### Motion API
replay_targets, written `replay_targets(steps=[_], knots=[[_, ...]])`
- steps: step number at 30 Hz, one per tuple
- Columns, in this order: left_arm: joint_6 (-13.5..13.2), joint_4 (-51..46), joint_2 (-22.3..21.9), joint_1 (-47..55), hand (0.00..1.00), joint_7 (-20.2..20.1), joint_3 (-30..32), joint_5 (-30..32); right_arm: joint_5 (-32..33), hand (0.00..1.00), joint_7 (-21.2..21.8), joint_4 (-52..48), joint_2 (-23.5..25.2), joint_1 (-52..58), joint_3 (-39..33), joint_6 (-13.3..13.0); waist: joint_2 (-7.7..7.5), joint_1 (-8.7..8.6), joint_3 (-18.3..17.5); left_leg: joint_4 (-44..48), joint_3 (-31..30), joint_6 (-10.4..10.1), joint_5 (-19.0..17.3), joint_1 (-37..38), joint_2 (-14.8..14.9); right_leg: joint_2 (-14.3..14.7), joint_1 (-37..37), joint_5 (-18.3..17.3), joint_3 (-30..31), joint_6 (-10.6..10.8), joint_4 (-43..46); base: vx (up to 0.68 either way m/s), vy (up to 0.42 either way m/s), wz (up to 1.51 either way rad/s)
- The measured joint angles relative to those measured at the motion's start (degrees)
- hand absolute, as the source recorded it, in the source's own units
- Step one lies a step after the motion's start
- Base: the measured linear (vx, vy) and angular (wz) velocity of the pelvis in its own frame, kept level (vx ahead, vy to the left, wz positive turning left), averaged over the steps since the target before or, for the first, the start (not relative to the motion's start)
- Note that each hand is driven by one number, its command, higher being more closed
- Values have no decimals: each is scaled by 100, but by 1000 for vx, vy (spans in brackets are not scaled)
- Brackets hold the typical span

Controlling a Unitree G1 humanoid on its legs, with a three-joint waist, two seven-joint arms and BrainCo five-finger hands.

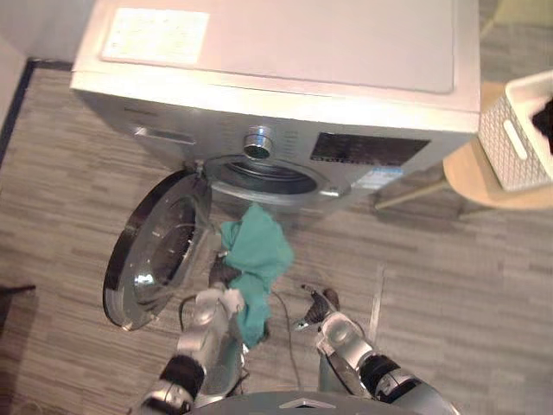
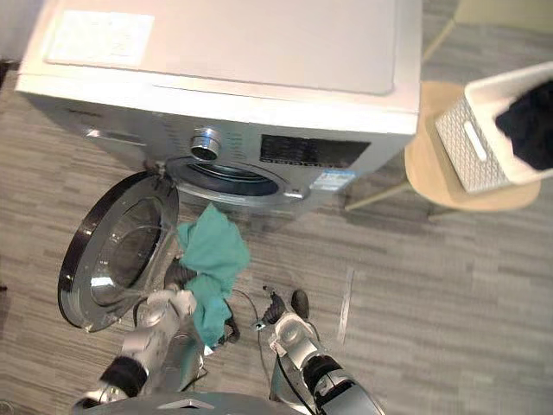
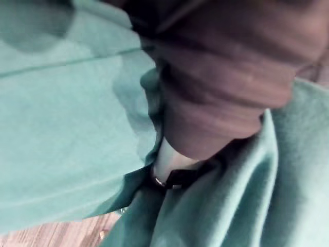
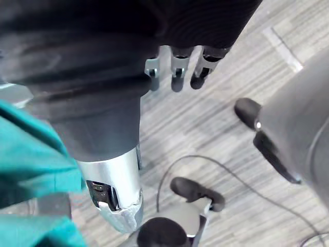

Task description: Pick up the laundry basket with both hands and put the clothes into the washing machine.

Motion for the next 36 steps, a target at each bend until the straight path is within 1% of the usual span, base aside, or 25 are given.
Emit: replay_targets(steps=[2,3,5,6,7,8,10,11,12,13,14,15,16,17,19,20,21,22,23,24,27,28,31,34,36], knots=[[-168,150,3,-270,100,114,130,-54,10,0,-76,-202,-5,-14,5,-42,51,-68,91,-80,-21,1,-1,81,5,26,-270,-344,-222,-115,-112,48,52,-58],[-226,308,13,-524,100,160,133,-59,36,0,-126,-306,-1,-16,6,-85,53,-168,98,-63,-21,0,-1,11,-36,10,-405,-215,-314,-130,-587,48,-10,-5],[-250,497,9,-884,100,213,128,-60,47,0,-174,-408,21,-36,15,-85,-60,-272,168,-5,-21,-38,-20,-63,-156,-63,-449,431,-357,-120,-1296,88,-106,38],[-269,584,10,-1031,100,263,137,-79,45,0,-175,-421,64,-34,45,-85,-203,-298,248,158,-20,-241,-149,-81,-213,-114,-415,1144,-375,-176,-1456,117,-214,29],[-339,722,-79,-1104,100,306,289,-137,45,0,-172,-414,69,-146,81,-87,-170,-252,305,308,-65,-324,-228,-197,-81,-13,-471,1037,-386,-40,-1436,85,-200,13],[-355,791,-116,-1123,100,343,374,-158,46,0,-176,-426,62,-158,80,-86,-148,-252,322,390,-77,-330,-232,-280,11,58,-515,1027,-383,-56,-1426,55,-206,-21],[-364,1254,-170,-1236,100,491,630,-210,234,0,-179,-588,19,-152,187,-158,-181,-286,387,861,-127,-500,-335,-487,445,366,-718,728,-459,-257,-990,47,-208,-21],[-356,1355,-181,-1274,100,508,696,-238,291,0,-180,-660,11,-146,190,-196,-212,-310,433,1030,-141,-523,-351,-504,547,414,-767,561,-495,-295,-737,41,-179,-2],[-348,1417,-191,-1322,100,522,832,-278,447,0,-187,-780,11,-144,190,-243,-289,-361,531,1391,-210,-531,-356,-535,691,453,-812,269,-536,-357,-298,18,-235,20],[-352,1418,-278,-1335,100,616,1073,-344,665,0,-187,-1013,-19,-80,197,-318,-364,-393,609,2248,-433,-526,-351,-779,993,524,-941,-201,-685,-480,478,9,-258,20],[-356,1412,-327,-1366,100,682,1241,-399,782,0,-194,-1145,-46,-46,227,-372,-388,-385,630,2742,-535,-485,-305,-988,1177,566,-1055,-409,-757,-533,878,-7,-241,15],[-358,1408,-340,-1413,100,731,1343,-409,856,0,-200,-1244,-65,-30,241,-393,-414,-387,643,3013,-605,-544,-230,-1148,1270,568,-1160,-505,-790,-587,1081,-21,-133,13],[-364,1360,-342,-1590,100,786,1595,-479,960,0,-220,-1434,-85,-5,243,-460,-525,-401,708,3500,-734,-594,72,-1603,1377,527,-1337,-726,-773,-653,1325,-46,-93,23],[-393,1244,-325,-1813,100,869,1837,-522,1137,0,-236,-1666,-105,3,249,-507,-608,-426,772,3796,-760,-575,-29,-2103,1549,518,-1572,-842,-772,-726,1422,-53,-74,29],[-427,1098,-279,-2123,100,978,2058,-628,1435,0,-354,-1951,-107,4,252,-607,-714,-462,907,3566,-659,-600,-164,-2526,1763,467,-1876,-885,-829,-720,1580,-81,-37,27],[-453,957,-274,-2337,100,1023,2208,-673,1611,0,-414,-2227,-111,6,254,-629,-852,-465,964,3027,-399,-580,-144,-2700,1851,340,-2256,-965,-813,-778,1944,-104,-18,27],[-460,799,-303,-2428,100,1071,2319,-738,1761,0,-460,-2482,-119,12,259,-653,-867,-491,976,2571,-251,-549,-76,-2748,1889,273,-2578,-1089,-799,-713,2321,-141,5,24],[-515,676,-342,-2577,100,1127,2411,-781,1942,0,-488,-2901,-92,91,350,-738,-984,-549,1032,2593,-191,-692,-46,-2966,1929,172,-3021,-1279,-704,-620,2905,-88,6,15],[-536,663,-341,-2696,100,1149,2437,-794,2014,0,-507,-2999,-44,79,372,-776,-1027,-532,1057,2751,-131,-654,-120,-3108,1941,147,-3242,-1321,-618,-577,3083,-93,17,-9],[-559,553,-342,-2888,100,1232,2496,-847,2140,0,-533,-3072,9,-27,488,-847,-1020,-442,1064,3116,-120,-591,-256,-3531,2052,156,-3685,-1313,-542,-561,3285,-64,38,-25],[-561,334,-174,-3405,100,1383,2851,-896,2469,0,-529,-3173,270,-133,755,-883,-998,-438,1088,3870,-114,-426,-593,-4425,2260,196,-4612,-1337,-347,-450,3775,-72,70,-27],[-557,256,-3,-3586,100,1404,2943,-898,2576,0,-443,-3391,288,-68,817,-919,-996,-437,1089,4151,-118,-380,-728,-4692,2380,255,-4898,-1333,-283,-416,3932,-56,44,-33],[-529,186,504,-4191,100,1427,3054,-897,2823,0,-232,-3962,308,209,823,-1100,-999,-513,1088,4556,-165,-301,-877,-5135,2476,249,-5338,-1367,-191,-357,4244,-60,27,-11],[-418,86,1129,-5026,100,1508,2902,-898,3103,0,-80,-4348,419,535,576,-1386,-1003,-544,1085,4653,-223,-288,-897,-5371,2503,245,-5532,-1352,-207,-332,4291,-83,-5,0],[-421,-166,1481,-5419,100,1508,2686,-899,3318,0,4,-4427,487,636,517,-1456,-1003,-555,1085,4629,-176,-287,-892,-5379,2531,264,-5559,-1303,-203,-323,4229,-65,-19,-9]])
